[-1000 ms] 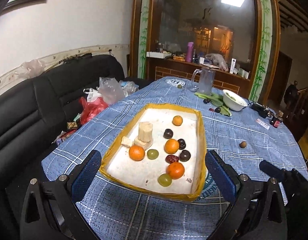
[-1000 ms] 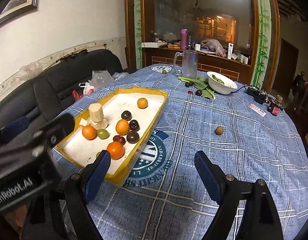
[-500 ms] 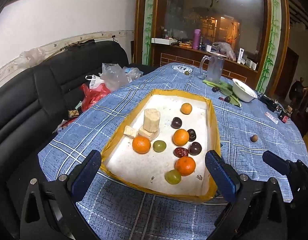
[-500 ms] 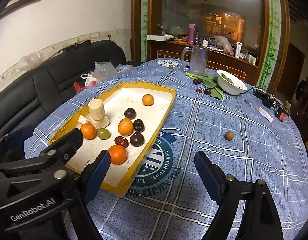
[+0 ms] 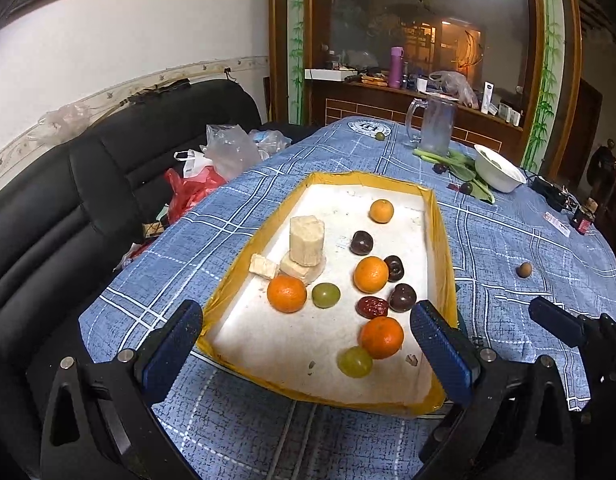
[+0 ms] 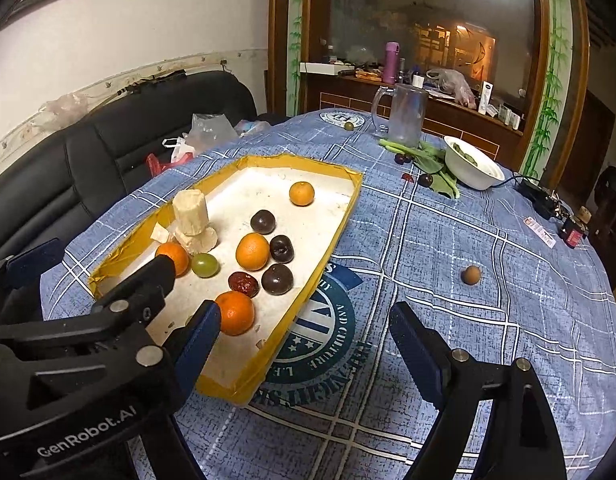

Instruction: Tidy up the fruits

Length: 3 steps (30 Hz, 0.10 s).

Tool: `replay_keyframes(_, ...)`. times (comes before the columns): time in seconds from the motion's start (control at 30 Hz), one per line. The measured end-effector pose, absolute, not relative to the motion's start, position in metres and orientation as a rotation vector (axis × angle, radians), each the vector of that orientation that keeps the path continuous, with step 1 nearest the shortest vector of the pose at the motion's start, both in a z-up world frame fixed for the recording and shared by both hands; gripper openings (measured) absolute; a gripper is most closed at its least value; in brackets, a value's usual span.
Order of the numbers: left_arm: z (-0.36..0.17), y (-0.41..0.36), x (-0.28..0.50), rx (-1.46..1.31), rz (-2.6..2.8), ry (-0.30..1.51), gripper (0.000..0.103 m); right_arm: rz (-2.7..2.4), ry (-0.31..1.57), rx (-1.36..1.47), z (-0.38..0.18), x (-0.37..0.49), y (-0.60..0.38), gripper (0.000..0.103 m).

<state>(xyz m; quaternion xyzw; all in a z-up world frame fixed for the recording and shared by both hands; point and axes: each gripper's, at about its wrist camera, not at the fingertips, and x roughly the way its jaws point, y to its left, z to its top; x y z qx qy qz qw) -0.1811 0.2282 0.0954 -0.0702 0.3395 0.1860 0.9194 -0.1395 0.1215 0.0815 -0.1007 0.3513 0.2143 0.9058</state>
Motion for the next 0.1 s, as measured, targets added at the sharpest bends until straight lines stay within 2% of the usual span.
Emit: replay_keyframes(0.1,0.097,0.2229,-0.1755,-0.143,0.371,0.715,0.103,0.436,0.73,-0.185,0.0819,-0.1363,0.1101,0.089)
